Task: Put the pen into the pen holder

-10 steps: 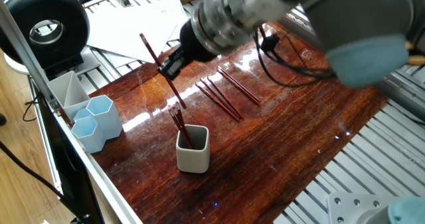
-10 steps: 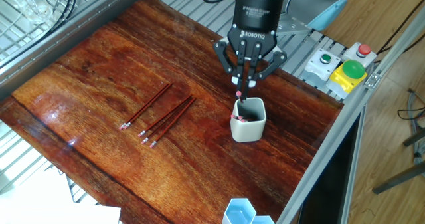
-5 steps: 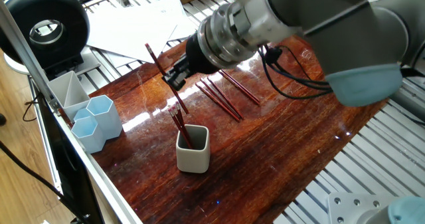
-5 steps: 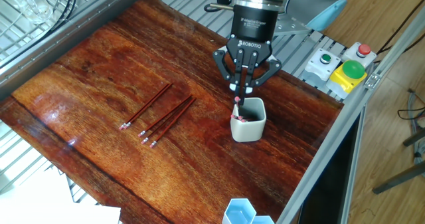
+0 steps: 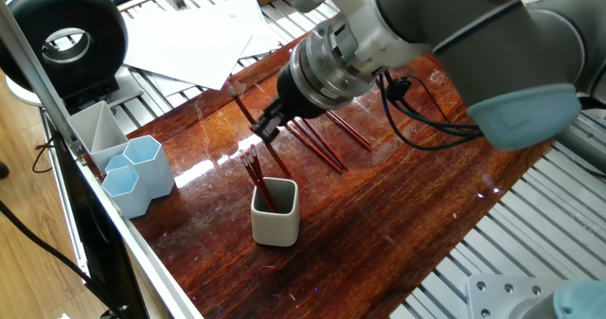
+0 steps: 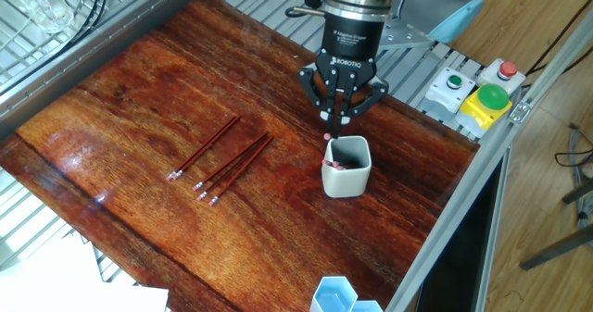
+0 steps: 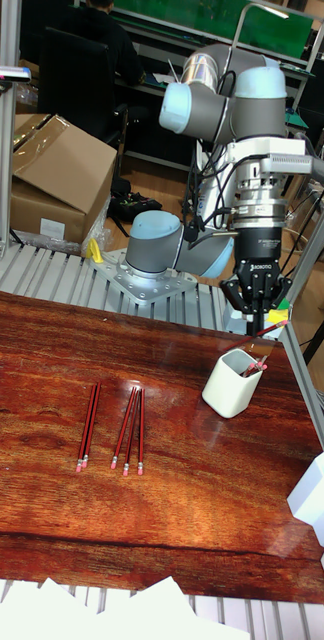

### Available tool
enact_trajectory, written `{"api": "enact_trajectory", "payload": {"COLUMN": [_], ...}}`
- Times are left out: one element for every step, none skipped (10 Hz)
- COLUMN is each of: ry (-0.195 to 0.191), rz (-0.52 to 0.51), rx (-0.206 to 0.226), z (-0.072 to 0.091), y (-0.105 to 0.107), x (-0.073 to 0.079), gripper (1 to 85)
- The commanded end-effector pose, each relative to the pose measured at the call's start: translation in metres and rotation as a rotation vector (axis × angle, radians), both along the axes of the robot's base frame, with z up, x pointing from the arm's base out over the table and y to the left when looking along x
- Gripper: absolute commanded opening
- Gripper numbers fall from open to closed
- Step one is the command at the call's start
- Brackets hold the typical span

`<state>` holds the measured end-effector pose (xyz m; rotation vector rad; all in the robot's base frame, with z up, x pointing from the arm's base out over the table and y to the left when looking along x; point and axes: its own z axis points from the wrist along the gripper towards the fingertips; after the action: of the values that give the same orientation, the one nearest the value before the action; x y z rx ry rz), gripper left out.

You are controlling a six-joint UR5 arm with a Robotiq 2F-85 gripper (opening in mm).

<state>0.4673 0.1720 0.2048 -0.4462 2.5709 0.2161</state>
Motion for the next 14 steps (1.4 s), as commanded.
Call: {"api": "enact_trajectory", "payload": {"ry": [0.032,0.016,0.002,-0.014,-0.023,-0.041,-0.053,-0.061,-0.074,-0.087,-0.092,-0.093,-0.104,-0.106], "rz": [-0.003,-0.003,-0.006,-0.003,0.0,-0.002,-0.004,-0.019,-0.029,-0.034,-0.033,-0.029,-0.017,-0.012], "rx": [0.01,0.023,0.029,0.033,0.044,0.057,0.067,0.096,0.105,0.11,0.106,0.103,0.127,0.131], "z": [-0.002,0.0,0.002,0.005,0.006,0.01,0.012,0.015,0.018,0.02,0.02,0.017,0.015,0.013], "y": [0.001,0.004,0.004,0.006,0.008,0.011,0.013,0.017,0.017,0.018,0.017,0.016,0.019,0.02], "x": [-0.007,-0.004,-0.001,0.003,0.005,0.008,0.011,0.014,0.017,0.02,0.021,0.022,0.023,0.022], "gripper": [1.0,1.0,1.0,1.0,1.0,1.0,1.0,1.0,1.0,1.0,1.0,1.0,1.0,1.0]}}
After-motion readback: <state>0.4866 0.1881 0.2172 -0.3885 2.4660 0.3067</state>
